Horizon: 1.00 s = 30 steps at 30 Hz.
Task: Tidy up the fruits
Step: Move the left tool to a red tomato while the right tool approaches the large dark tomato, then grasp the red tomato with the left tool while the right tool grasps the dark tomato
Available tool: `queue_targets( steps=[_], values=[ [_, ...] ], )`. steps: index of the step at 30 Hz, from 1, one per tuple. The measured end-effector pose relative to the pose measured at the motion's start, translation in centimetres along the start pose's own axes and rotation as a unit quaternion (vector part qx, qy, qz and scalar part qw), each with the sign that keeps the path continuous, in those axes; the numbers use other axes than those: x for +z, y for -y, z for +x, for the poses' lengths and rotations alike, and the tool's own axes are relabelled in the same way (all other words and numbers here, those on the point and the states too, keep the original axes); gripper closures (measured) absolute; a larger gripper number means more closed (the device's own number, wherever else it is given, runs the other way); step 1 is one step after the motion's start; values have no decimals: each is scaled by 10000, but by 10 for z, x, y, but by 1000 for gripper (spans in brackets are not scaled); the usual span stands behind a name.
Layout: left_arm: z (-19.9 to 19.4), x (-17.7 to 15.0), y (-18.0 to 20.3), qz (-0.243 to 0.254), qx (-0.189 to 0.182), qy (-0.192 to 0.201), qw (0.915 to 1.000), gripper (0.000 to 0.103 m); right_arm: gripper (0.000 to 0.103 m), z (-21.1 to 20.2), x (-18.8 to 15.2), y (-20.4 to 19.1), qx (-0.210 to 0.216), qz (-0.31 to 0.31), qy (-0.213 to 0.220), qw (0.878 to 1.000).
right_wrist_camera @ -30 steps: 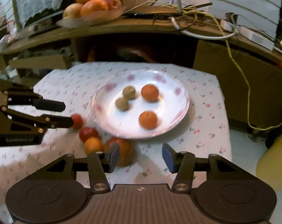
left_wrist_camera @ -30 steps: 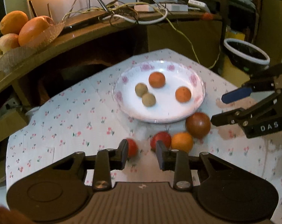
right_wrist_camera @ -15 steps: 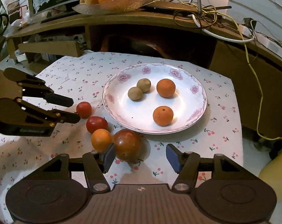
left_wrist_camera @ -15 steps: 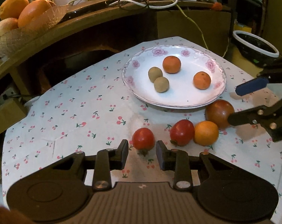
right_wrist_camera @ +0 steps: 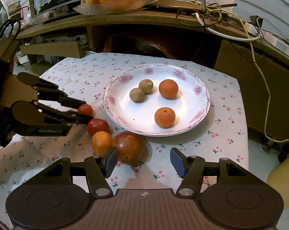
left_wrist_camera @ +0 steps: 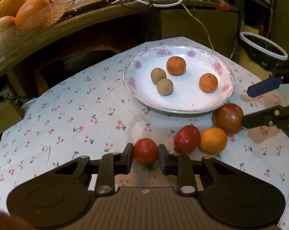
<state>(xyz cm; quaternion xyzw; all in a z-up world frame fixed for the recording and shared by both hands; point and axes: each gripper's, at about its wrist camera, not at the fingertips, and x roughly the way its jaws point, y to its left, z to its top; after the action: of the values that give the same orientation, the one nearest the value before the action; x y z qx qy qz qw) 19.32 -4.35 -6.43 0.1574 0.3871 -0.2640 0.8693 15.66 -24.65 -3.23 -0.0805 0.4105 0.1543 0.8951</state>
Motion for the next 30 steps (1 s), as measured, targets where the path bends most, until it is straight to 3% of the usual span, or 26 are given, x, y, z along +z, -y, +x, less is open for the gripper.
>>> queue_targets(
  steps=[5,15,21,22,25,30],
  values=[
    [-11,-3,4,21,-58,6,10000,70,47,0,0,-1,7,-9,-20,10000],
    [-14,-11,8,5,-324,-118,9994,70,42,10,3,-7,91,-69,-4,9999],
    [-14,-13,6,-73,-368,-111,9992,70,43,24,3,-9,187,41,-229,9996],
    [-15,-13,7,-67,-367,-108,9992,70,44,26,3,-9,195,93,-269,9994],
    [-16,-14,8,-23,-352,-100,9993,70,63,27,5,-9,460,250,-314,9981],
    [-20,-16,12,19,-415,-87,9991,70,64,24,3,-15,315,162,-350,9988]
  ],
)
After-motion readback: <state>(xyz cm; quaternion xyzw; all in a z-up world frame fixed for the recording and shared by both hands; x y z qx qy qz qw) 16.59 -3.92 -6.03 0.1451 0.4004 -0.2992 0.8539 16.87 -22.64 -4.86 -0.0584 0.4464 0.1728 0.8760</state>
